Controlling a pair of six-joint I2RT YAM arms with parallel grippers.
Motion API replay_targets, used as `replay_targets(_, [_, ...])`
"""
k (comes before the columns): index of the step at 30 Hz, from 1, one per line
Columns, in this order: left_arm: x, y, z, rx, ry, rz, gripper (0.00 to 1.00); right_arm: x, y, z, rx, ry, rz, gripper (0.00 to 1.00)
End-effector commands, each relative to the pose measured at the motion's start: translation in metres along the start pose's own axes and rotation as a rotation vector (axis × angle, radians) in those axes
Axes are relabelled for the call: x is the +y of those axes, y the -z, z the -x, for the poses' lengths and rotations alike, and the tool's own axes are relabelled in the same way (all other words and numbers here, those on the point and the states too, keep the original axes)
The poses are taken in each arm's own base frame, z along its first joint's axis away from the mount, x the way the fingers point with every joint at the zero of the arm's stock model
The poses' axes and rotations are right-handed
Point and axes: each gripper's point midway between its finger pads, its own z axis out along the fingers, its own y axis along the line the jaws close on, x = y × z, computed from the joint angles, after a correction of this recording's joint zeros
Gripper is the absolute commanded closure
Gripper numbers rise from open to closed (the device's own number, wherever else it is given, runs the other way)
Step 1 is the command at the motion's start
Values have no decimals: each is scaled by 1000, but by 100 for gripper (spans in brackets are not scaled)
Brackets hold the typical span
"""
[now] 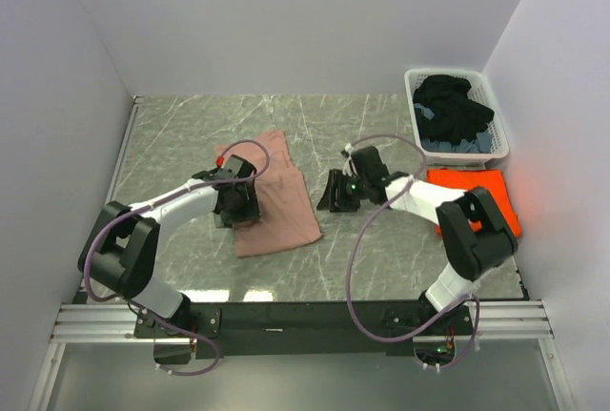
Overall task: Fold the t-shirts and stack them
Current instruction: Fold the tshirt
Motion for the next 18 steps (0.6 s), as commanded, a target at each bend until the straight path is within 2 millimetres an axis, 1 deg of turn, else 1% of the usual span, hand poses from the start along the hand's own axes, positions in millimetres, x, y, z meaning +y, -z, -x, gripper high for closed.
replay_targets(1, [11,18,14,-61,1,27,26,10,13,-17,-4,-86,69,46])
replay_targets(2, [11,21,8,-50,18,12,22,3,14,-30,14,-113,64,45])
replay_targets(3, [9,30,4,-58,69,-16,19,6,15,-31,5,-140,79,45])
replay_targets(4, [16,28,-15,-14,91,-15,15,8,18,-35,8,-156,91,45])
replay_targets(5, [18,30,-22,-3,117,-27,9,9,18,-41,12,-184,112,45])
replay_targets(6, [17,37,-25,-14,181,-57,7,13,19,-40,3,-191,128,45])
replay_targets(7, [22,33,-43,26,203,-64,4,14,20,-41,-1,-202,136,44])
replay_targets(8, [22,33,-47,22,226,-84,2,16,19,-43,-6,-222,149,42])
replay_targets(9, [20,37,-48,10,272,-112,2,17,18,-44,-8,-234,158,41])
replay_targets(10, [25,32,-61,38,290,-111,2,17,16,-47,1,-248,164,41])
replay_targets(11, [22,30,-60,27,320,-135,2,20,15,-48,3,-262,182,41])
replay_targets(12, [20,31,-62,32,331,-155,3,20,11,-53,25,-273,191,41])
replay_targets(13, [21,26,-69,44,336,-158,5,20,9,-54,30,-282,196,41])
replay_targets(14, [15,25,-70,57,347,-191,10,22,8,-54,29,-296,210,41])
replay_targets(15, [16,22,-73,73,351,-178,12,22,5,-59,48,-307,217,41])
replay_targets(18, [17,15,-81,115,349,-163,15,24,2,-64,65,-322,229,41])
